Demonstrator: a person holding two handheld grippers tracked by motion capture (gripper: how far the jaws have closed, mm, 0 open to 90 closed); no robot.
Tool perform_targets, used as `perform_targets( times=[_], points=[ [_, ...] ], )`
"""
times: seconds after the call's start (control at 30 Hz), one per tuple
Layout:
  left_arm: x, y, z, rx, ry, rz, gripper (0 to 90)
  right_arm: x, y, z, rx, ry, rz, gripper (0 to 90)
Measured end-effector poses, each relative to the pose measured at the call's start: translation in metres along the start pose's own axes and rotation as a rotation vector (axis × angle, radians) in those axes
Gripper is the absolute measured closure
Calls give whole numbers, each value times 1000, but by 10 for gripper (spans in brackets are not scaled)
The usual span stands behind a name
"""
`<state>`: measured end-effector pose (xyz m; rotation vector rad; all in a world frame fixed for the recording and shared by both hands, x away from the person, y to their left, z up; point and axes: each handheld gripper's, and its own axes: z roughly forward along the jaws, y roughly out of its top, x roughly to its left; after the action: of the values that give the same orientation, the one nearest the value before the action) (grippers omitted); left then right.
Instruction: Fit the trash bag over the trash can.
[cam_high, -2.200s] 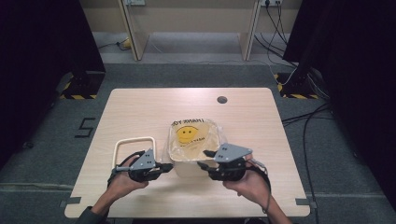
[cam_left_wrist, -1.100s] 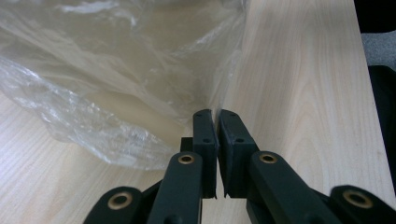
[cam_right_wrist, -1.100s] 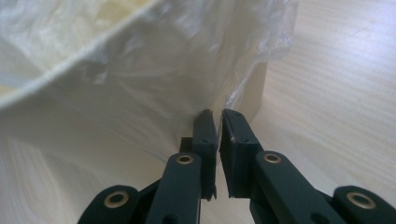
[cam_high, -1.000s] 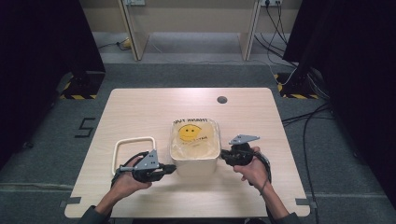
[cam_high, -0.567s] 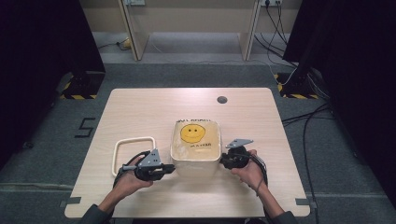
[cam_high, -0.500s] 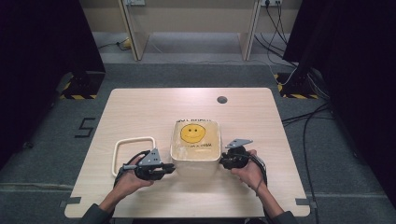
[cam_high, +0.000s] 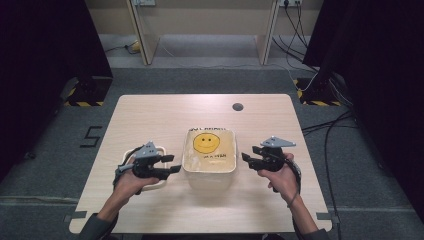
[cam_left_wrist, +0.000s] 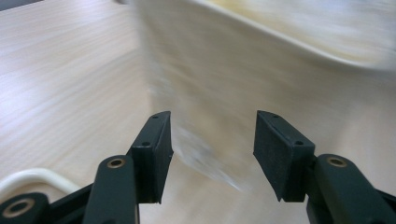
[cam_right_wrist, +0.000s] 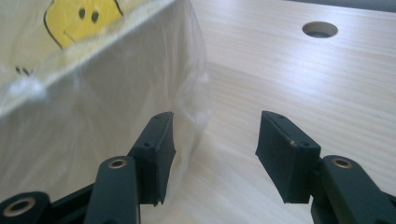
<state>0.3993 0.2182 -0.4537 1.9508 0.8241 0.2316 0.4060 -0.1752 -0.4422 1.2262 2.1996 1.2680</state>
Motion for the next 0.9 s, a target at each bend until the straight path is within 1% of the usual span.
perform_targets(
  times=[0.03,0.07,0.1,0.13,0.17,0.2,0.23,0.27,0.3,0.37,0.4,0.43,0.47,0.5,0.53,0.57,0.63,0.67,0.7,0.73,0.77,0.8,0.83,0.87,0.9],
  points=[
    [3,1,6,-3,8,-22,508,1,3,5,2,13,-5,462],
    [6,3,12,-1,17,-36,519,1,4,9,2,18,-9,467],
    [10,4,22,17,25,-32,563,2,6,19,-1,23,-11,496],
    [17,4,37,46,54,-38,576,3,6,25,8,26,-16,516],
    [17,4,37,46,54,-38,616,3,6,25,8,26,-16,516],
    [19,3,44,64,57,-42,616,4,5,30,20,26,-26,564],
    [21,1,50,92,70,-27,663,4,4,34,33,30,-43,657],
    [21,-1,57,122,86,0,690,4,2,39,43,42,-65,709],
    [20,-2,62,143,94,15,719,3,1,43,47,45,-81,749],
    [19,-3,67,165,107,31,769,2,-3,51,79,50,-103,788],
    [18,-3,69,171,114,40,785,0,-8,59,100,57,-106,812],
    [17,-3,69,173,119,46,785,0,-8,59,100,57,-106,812],
    [17,-3,70,180,124,54,786,-1,-10,61,111,61,-105,817],
    [18,-4,72,184,126,52,786,-2,-14,65,122,68,-98,824],
    [19,-6,74,192,124,50,785,-3,-17,67,134,72,-91,825],
    [19,-8,76,193,126,45,777,-3,-19,69,142,76,-94,826],
    [19,-12,78,205,127,44,761,-3,-20,70,145,75,-93,821],
    [21,-11,76,208,131,47,709,-3,-20,69,149,67,-106,797],
    [21,-11,76,208,131,47,679,-3,-20,69,149,67,-106,797],
    [21,-10,73,200,139,43,679,-3,-20,69,154,63,-109,773],
    [20,-9,69,190,142,44,632,-3,-20,67,162,49,-100,714],
    [19,-7,61,171,138,41,603,-4,-17,62,161,25,-82,622],
    [19,-7,61,171,138,41,584,-4,-17,62,161,25,-82,622],
    [18,-6,56,162,145,41,584,-5,-15,59,160,16,-79,576],
    [18,-5,50,148,153,38,550,-5,-12,54,162,4,-79,522]
  ],
)
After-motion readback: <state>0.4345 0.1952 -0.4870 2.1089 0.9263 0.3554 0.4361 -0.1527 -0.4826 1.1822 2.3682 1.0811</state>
